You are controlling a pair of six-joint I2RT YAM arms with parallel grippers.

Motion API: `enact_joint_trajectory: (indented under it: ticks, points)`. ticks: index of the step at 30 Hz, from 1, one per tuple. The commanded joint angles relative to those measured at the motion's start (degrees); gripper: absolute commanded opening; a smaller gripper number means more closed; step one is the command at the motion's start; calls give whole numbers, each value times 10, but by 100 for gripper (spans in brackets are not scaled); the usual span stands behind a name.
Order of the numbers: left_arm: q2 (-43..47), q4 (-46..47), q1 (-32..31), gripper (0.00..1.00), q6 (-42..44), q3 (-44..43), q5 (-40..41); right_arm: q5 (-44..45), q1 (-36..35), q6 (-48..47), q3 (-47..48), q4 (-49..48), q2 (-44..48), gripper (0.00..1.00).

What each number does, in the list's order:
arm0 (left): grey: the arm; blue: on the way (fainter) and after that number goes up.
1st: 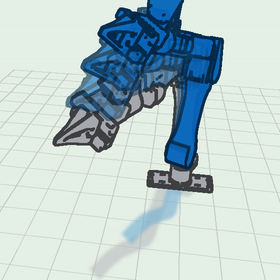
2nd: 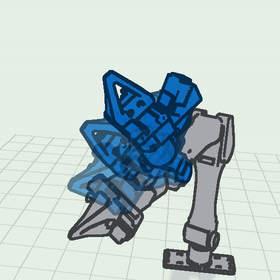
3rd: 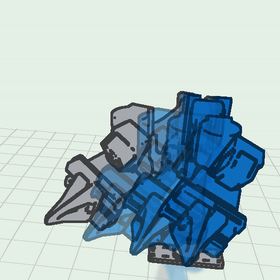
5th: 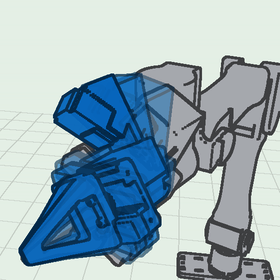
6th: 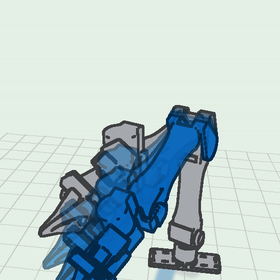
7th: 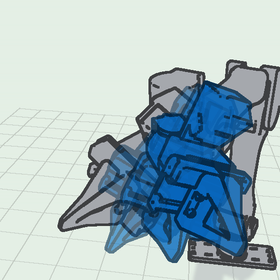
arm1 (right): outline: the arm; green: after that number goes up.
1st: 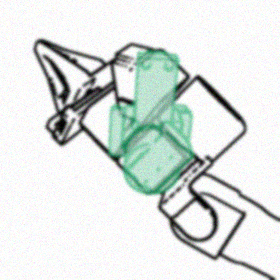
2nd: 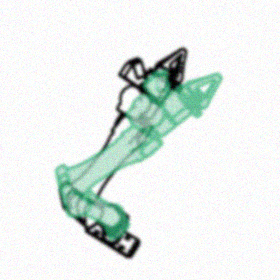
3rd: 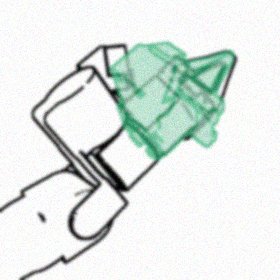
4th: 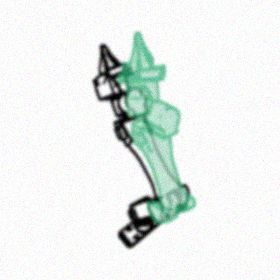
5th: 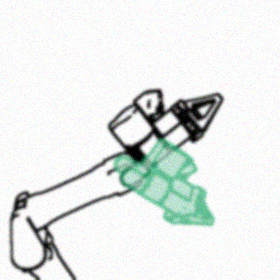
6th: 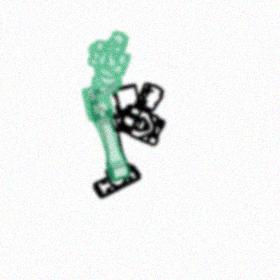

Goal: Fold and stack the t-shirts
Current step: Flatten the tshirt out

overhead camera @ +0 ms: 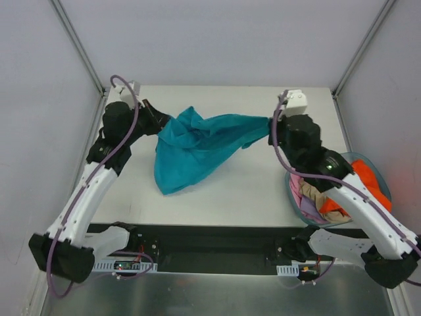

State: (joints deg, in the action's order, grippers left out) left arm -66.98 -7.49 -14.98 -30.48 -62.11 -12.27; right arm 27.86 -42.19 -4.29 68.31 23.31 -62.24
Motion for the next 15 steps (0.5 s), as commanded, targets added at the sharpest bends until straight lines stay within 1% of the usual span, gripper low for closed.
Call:
enact_joint_trajectory:
  ticks: [1,4,6,8,11,13,15]
  points:
    - [127,6,-1,0,4,-11,30,62,1,-97,95,-21,75,1]
    - [189,-1,-1,0,18,-52,27,38,1,-132,155,-30,97,1]
    - [214,-9,-1,0,19,-86,33,8,1,-140,189,-21,104,1]
    - [242,-24,-1,0,18,-118,49,-37,1,-144,233,-12,113,1]
    - [273,-38,-1,0,14,-139,89,-61,1,-149,272,2,121,1]
    - [287,-43,-1,0,17,-141,114,-57,1,-151,283,10,119,1]
    - [285,-49,-1,0,11,-137,119,-24,0,-146,284,23,109,1]
